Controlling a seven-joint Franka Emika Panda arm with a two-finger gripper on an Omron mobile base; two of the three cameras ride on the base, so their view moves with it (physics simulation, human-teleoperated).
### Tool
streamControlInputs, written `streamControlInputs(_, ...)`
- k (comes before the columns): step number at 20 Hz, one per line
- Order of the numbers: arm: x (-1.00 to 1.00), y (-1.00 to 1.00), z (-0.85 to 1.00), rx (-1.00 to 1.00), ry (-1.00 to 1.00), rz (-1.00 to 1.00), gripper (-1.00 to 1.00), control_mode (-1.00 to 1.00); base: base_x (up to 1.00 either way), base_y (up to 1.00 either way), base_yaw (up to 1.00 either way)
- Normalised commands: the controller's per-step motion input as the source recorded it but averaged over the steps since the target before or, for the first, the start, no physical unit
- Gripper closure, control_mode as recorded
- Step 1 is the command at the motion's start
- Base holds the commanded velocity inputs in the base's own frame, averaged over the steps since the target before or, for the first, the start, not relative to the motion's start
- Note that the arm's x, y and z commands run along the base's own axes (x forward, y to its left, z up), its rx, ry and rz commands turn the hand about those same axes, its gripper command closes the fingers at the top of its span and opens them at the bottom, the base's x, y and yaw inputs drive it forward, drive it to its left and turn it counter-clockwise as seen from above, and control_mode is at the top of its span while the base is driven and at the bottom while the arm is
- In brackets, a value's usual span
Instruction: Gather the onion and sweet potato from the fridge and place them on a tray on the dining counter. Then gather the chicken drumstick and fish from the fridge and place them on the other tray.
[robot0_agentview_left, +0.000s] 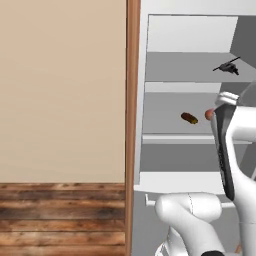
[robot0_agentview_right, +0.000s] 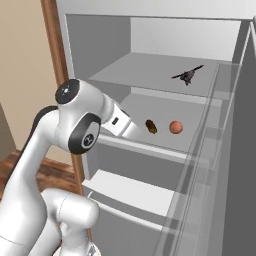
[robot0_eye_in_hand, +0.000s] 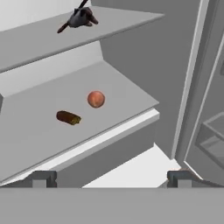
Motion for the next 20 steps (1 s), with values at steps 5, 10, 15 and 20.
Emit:
streamControlInputs(5, 0.0, -0.19, 0.27, -0.09, -0.13, 0.01, -1.0, -1.0, 0.0, 0.0, 0.0)
streamControlInputs(10, 0.01, -0.1, 0.39, -0.1, -0.02, 0.0, -1.0, -1.0, 0.0, 0.0, 0.0)
streamControlInputs(15, 0.07, -0.06, 0.47, -0.11, 0.0, 0.0, -1.0, -1.0, 0.0, 0.0, 0.0)
streamControlInputs(20, 0.25, -0.01, 0.35, -0.05, 0.06, 0.08, -1.0, -1.0, 0.0, 0.0, 0.0)
